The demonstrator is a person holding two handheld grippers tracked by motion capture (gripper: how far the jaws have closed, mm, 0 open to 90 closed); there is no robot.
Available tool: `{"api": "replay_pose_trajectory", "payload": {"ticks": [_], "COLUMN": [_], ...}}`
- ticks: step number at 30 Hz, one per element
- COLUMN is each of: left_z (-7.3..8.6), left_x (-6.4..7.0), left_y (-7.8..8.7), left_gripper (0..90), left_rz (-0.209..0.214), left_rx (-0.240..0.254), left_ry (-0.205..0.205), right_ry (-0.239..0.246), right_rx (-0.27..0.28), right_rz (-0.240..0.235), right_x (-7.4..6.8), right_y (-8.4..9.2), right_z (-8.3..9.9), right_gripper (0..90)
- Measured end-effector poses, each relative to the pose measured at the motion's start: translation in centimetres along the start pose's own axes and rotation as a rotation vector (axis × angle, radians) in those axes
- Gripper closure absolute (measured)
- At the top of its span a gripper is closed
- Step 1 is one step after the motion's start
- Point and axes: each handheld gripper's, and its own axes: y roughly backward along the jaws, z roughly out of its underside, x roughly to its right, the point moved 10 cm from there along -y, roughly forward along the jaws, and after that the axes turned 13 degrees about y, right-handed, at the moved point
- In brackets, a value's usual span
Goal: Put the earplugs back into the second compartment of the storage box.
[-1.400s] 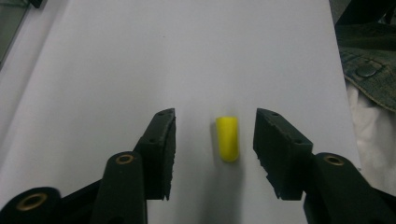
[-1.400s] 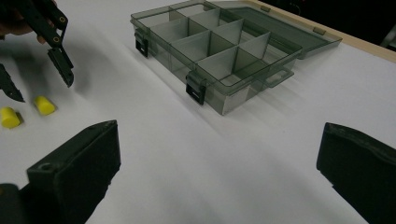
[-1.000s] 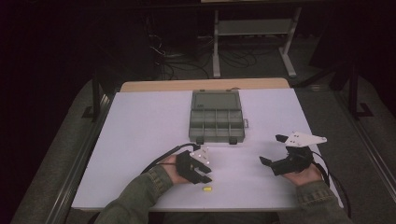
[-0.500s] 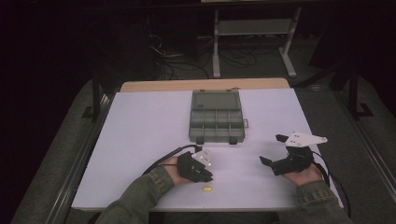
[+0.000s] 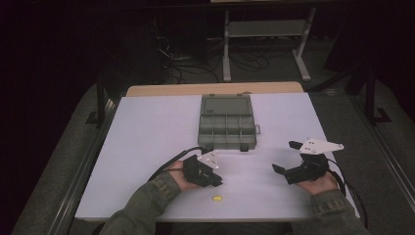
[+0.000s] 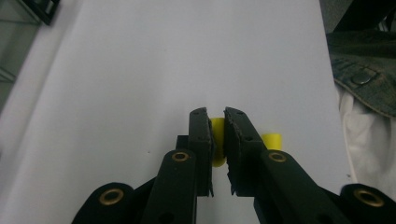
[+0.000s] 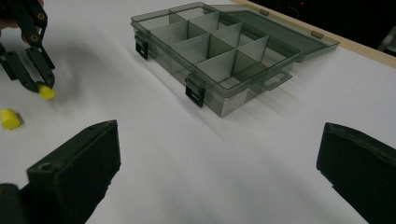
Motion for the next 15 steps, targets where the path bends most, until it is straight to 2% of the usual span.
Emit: {"api": "replay_pose_trajectory", "payload": {"ticks": [2, 11, 15], "left_z": [-0.3, -0.6, -1.2], "left_x": [-0.1, -0.9, -1.6], "left_y": [0.5, 1.9, 3.1], "left_gripper": [81.8, 81.8, 81.4], "left_rz": [-0.003, -0.020, -0.043], "left_rx": [0.020, 0.043, 0.066], "left_ry": [0.006, 0.008, 0.013], "right_ry": [-0.001, -0.003, -0.004], "right_rx": [0.000, -0.002, -0.001], "right_rz": [-0.001, -0.002, -0.004], "right_x": [0.0, -0.1, -0.1], "right_y": [0.0, 0.0, 0.0], "right_z": [0.0, 0.0, 0.1], "right_gripper": [0.0, 0.0, 0.0]}}
